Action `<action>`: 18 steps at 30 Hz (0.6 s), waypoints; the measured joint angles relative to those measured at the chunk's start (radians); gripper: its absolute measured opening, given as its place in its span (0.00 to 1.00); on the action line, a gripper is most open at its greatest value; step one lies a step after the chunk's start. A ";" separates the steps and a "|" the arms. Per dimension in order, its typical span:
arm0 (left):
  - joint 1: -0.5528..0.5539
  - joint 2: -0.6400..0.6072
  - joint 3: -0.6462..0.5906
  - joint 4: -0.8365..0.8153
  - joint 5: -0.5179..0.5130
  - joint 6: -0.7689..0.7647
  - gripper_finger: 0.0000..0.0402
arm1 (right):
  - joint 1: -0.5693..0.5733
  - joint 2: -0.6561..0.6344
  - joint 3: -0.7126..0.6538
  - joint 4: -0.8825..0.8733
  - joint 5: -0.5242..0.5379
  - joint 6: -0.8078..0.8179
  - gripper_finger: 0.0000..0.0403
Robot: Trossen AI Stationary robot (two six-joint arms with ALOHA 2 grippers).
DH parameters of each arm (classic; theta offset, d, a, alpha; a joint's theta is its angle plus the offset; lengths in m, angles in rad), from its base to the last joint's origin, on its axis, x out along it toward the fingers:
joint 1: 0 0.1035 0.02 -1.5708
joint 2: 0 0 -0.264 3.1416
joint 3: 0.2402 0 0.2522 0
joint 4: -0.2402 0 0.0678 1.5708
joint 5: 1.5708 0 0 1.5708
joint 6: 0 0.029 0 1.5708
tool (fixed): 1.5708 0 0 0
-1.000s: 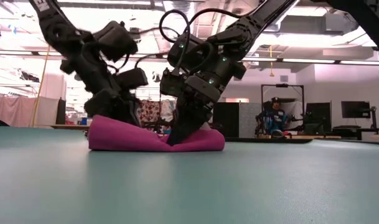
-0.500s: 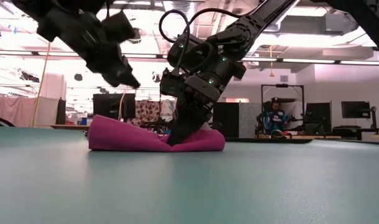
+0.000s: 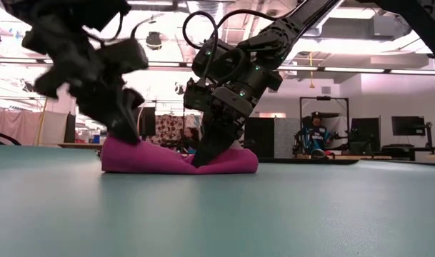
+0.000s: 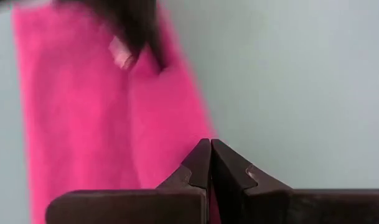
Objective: Roll towel into tight, uniform cylinder
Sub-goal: Roll the pink towel
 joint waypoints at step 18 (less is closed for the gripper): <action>0.010 -0.067 0.009 -0.137 -0.157 0.006 0.00 | 0.009 0.000 0.000 -0.006 -0.003 -0.001 0.03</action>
